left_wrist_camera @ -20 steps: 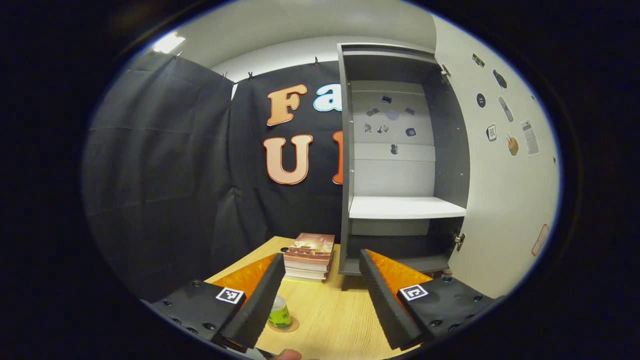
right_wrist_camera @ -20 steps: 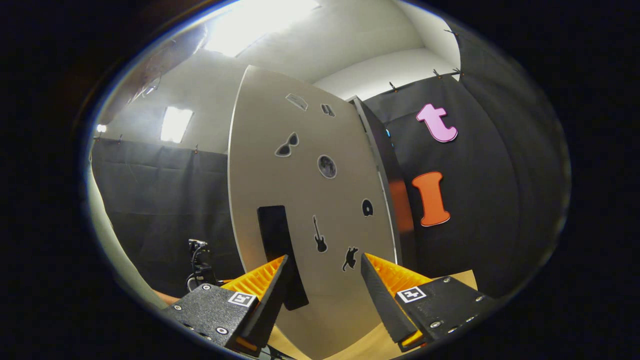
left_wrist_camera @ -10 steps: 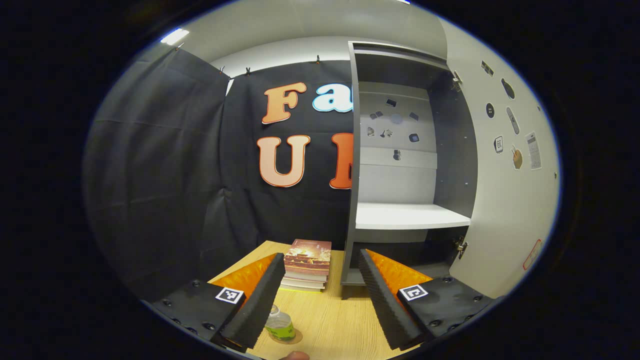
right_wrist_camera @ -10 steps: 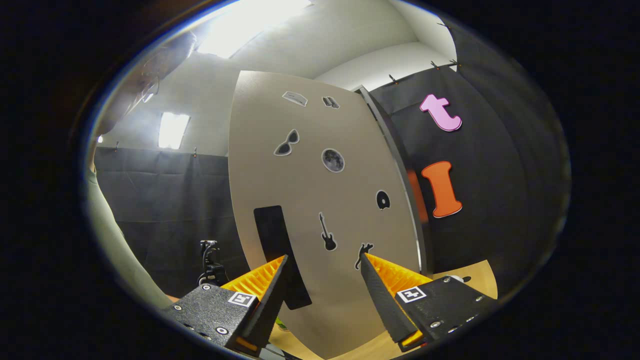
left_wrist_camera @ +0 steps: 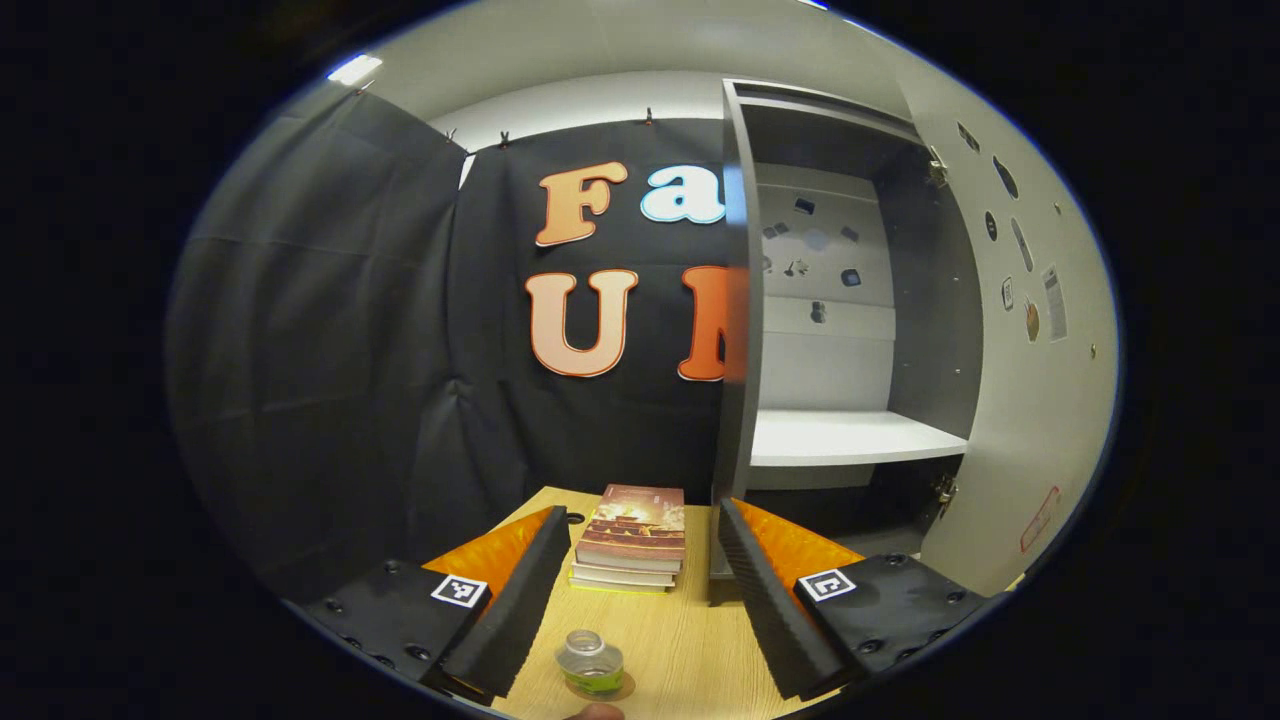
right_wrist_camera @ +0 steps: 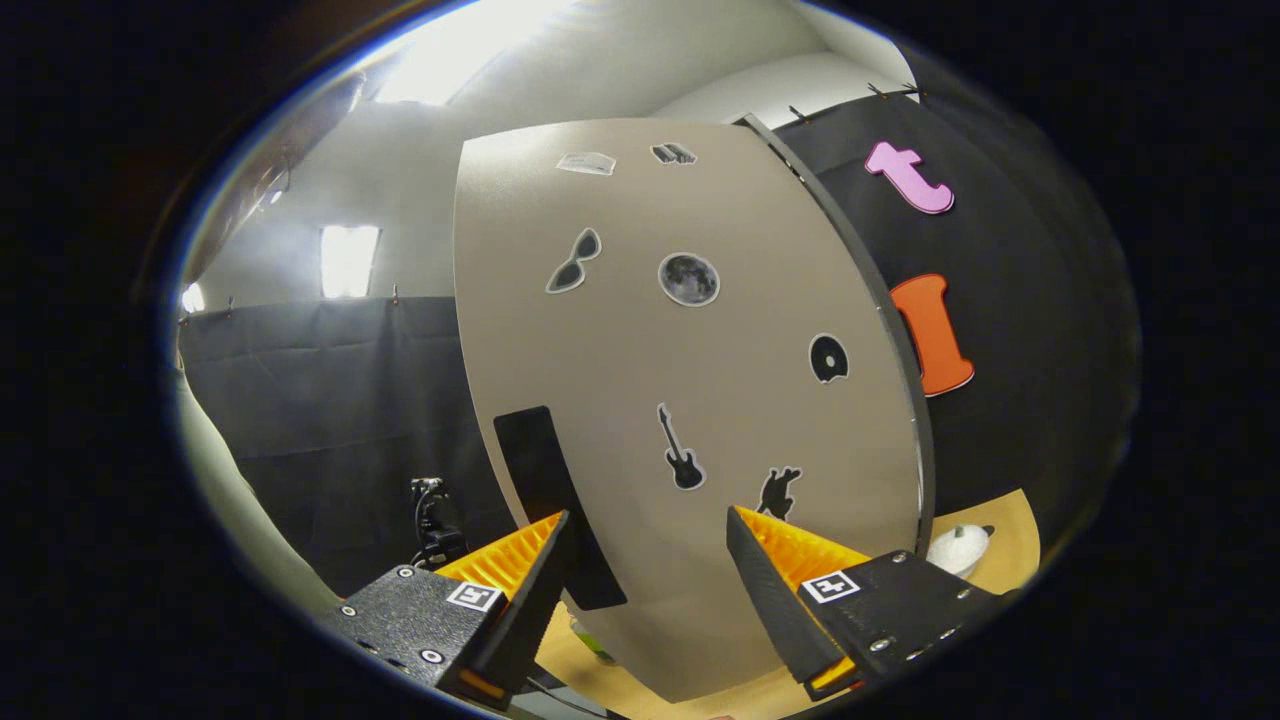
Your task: Open the cabinet door with the right hand, grasp the bottle in the cabinet with the left hand and place it on the coaster, then close the cabinet door with the right hand.
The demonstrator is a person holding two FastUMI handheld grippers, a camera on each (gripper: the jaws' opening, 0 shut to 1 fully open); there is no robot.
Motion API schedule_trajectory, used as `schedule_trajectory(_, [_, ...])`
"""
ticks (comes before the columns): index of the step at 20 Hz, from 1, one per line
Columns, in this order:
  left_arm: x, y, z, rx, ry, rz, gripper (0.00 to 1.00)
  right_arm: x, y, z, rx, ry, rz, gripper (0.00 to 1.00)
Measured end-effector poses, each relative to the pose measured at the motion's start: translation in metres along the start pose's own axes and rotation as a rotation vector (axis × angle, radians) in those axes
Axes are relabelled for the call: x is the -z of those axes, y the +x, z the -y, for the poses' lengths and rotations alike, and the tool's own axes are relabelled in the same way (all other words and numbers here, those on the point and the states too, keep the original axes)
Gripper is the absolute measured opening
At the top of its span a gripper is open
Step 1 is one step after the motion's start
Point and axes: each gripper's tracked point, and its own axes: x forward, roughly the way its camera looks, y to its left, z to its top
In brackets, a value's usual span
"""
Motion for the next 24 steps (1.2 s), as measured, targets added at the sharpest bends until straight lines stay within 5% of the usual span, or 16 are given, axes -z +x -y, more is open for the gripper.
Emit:
schedule_trajectory(5, [0.003, 0.006, -0.034, -0.040, 0.002, 0.002, 0.97, 0.026, 0.029, -0.005, 0.016, -0.053, -0.125, 0.94])
schedule_trajectory(16, [0.018, 0.014, -0.102, -0.139, 0.006, -0.026, 0.95, 0.029, 0.051, -0.014, 0.104, -0.173, -0.155, 0.94])
schedule_trajectory(24, [0.013, 0.022, -0.113, -0.140, 0.035, -0.015, 0.94, 0.035, 0.061, 0.000, 0.266, -0.229, -0.157, 0.97])
